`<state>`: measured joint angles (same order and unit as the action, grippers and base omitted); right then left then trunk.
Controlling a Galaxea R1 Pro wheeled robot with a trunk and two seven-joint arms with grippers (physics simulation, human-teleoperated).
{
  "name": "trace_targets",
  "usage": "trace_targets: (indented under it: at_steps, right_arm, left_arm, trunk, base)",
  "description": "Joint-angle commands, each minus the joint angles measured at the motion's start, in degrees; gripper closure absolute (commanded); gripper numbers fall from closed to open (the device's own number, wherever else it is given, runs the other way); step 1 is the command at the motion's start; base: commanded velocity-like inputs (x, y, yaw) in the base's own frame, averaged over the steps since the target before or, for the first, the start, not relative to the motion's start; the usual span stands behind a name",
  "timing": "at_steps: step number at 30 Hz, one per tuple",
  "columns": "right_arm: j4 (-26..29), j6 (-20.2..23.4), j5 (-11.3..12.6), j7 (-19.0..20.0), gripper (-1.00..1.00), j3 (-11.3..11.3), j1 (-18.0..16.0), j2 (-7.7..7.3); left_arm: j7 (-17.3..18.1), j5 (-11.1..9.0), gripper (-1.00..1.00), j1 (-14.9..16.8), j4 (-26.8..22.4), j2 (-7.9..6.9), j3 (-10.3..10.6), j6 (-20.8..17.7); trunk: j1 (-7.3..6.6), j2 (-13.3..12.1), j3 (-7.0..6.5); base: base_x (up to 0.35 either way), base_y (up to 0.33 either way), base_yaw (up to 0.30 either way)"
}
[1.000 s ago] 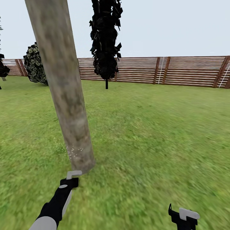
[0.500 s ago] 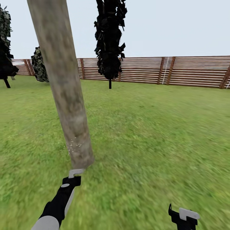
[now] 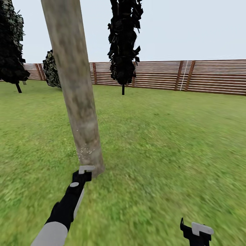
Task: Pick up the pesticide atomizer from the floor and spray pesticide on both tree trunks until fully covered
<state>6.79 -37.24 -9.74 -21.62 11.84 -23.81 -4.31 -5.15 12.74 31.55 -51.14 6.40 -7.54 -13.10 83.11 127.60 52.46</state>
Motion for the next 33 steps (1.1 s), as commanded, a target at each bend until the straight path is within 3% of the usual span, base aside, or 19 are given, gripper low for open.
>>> trace_targets:
  at_steps: [1, 3, 4, 5, 8, 10, 12, 14, 16, 19, 22, 24, 27, 28, 30, 32, 33]
  right_arm:
    - [0.0, 0.0, 0.0, 0.0, -1.0, 0.0, 0.0, 0.0]
    - [0.0, 0.0, 0.0, 0.0, -1.0, 0.0, 0.0, 0.0]
    - [0.0, 0.0, 0.0, 0.0, -1.0, 0.0, 0.0, 0.0]
    - [0.0, 0.0, 0.0, 0.0, -1.0, 0.0, 0.0, 0.0]
    - [0.0, 0.0, 0.0, 0.0, -1.0, 0.0, 0.0, 0.0]
    - [0.0, 0.0, 0.0, 0.0, -1.0, 0.0, 0.0, 0.0]
    - [0.0, 0.0, 0.0, 0.0, -1.0, 0.0, 0.0, 0.0]
    - [0.0, 0.0, 0.0, 0.0, -1.0, 0.0, 0.0, 0.0]
    - [0.0, 0.1, 0.0, 0.0, -1.0, 0.0, 0.0, 0.0]
    - [0.0, 0.0, 0.0, 0.0, -1.0, 0.0, 0.0, 0.0]
    - [0.0, 0.0, 0.0, 0.0, -1.0, -0.1, 0.0, 0.0]
    - [0.0, 0.0, 0.0, 0.0, -1.0, -0.1, 0.0, 0.0]
    - [0.0, 0.0, 0.0, 0.0, -1.0, -0.1, 0.0, 0.0]
    - [0.0, 0.0, 0.0, 0.0, -1.0, -0.1, 0.0, 0.0]
    - [0.0, 0.0, 0.0, 0.0, -1.0, -0.1, 0.0, 0.0]
    - [0.0, 0.0, 0.0, 0.0, -1.0, -0.1, 0.0, 0.0]
    - [0.0, 0.0, 0.0, 0.0, -1.0, -0.1, 0.0, 0.0]
  left_arm:
    - [-0.2, 0.1, 1.0, 0.0, -0.2, 0.18, 1.8, -0.1]
    - [-0.3, 0.0, 1.0, 0.0, -2.4, 0.03, 3.2, -0.3]
    - [-0.3, -0.1, 1.0, -0.1, -3.7, -0.16, 2.9, -0.4]
    - [-0.3, -0.3, 1.0, -0.1, -4.7, -0.27, 2.1, -0.5]
    - [0.0, -2.8, 1.0, -0.1, -8.0, -0.91, -3.2, -1.3]
    - [0.4, -3.4, 1.0, -0.3, -9.3, -1.09, -4.5, -2.8]
    - [0.8, -3.5, 1.0, -0.4, -9.8, -0.85, -3.4, -3.4]
    - [1.0, -3.6, 1.0, -0.2, -10.5, -0.71, 0.5, -3.7]
    - [1.0, -3.7, 1.0, -0.2, -13.2, -0.86, 2.4, -5.4]
    - [2.0, -4.1, 1.0, -0.1, -18.1, -1.96, 2.2, -10.4]
    - [5.3, -4.5, 1.0, -0.2, -20.8, -4.52, 0.6, -12.5]
    - [7.1, -4.5, 1.0, -0.6, -21.6, -5.15, 0.6, -13.0]
    - [7.8, -4.5, 1.0, -0.7, -20.9, -5.04, 1.5, -13.2]
    - [7.9, -4.6, 1.0, -0.7, -18.7, -5.03, 4.3, -13.2]
    - [7.9, -4.6, 1.0, -0.7, -17.6, -5.2, 5.7, -13.3]
    - [8.0, -4.6, 1.0, -0.5, -17.0, -5.72, 5.6, -13.8]
    - [8.0, -4.5, 1.0, -0.4, -16.8, -6.12, 4.4, -14.2]
  trunk:
    - [0.0, 0.0, 0.0]
    - [0.0, 0.0, 0.0]
    - [0.0, 0.0, 0.0]
    - [0.0, 0.0, 0.0]
    - [0.0, 0.0, 0.0]
    - [0.0, 0.0, 0.0]
    - [0.0, 0.0, 0.0]
    - [0.0, 0.0, 0.0]
    - [0.0, 0.0, 0.0]
    - [0.0, 0.0, 0.0]
    - [0.0, 0.0, 0.0]
    - [0.0, 0.0, 0.0]
    - [0.0, 0.0, 0.0]
    - [0.0, 0.0, 0.0]
    - [0.0, 0.0, 0.0]
    - [0.0, 0.0, 0.0]
    - [0.0, 0.0, 0.0]
  base:
    - [0.0, 0.0, 0.0]
    - [0.0, 0.0, 0.0]
    - [0.0, 0.0, 0.0]
    - [0.0, 0.0, 0.0]
    - [0.0, 0.0, 0.0]
    - [0.0, 0.0, 0.0]
    - [0.0, 0.0, 0.0]
    - [0.0, 0.0, 0.0]
    - [0.0, 0.0, 0.0]
    - [0.0, 0.0, 0.0]
    - [0.0, 0.0, 0.0]
    - [0.0, 0.0, 0.0]
    - [0.0, 0.0, 0.0]
    - [0.0, 0.0, 0.0]
    - [0.0, 0.0, 0.0]
    - [0.0, 0.0, 0.0]
    - [0.0, 0.0, 0.0]
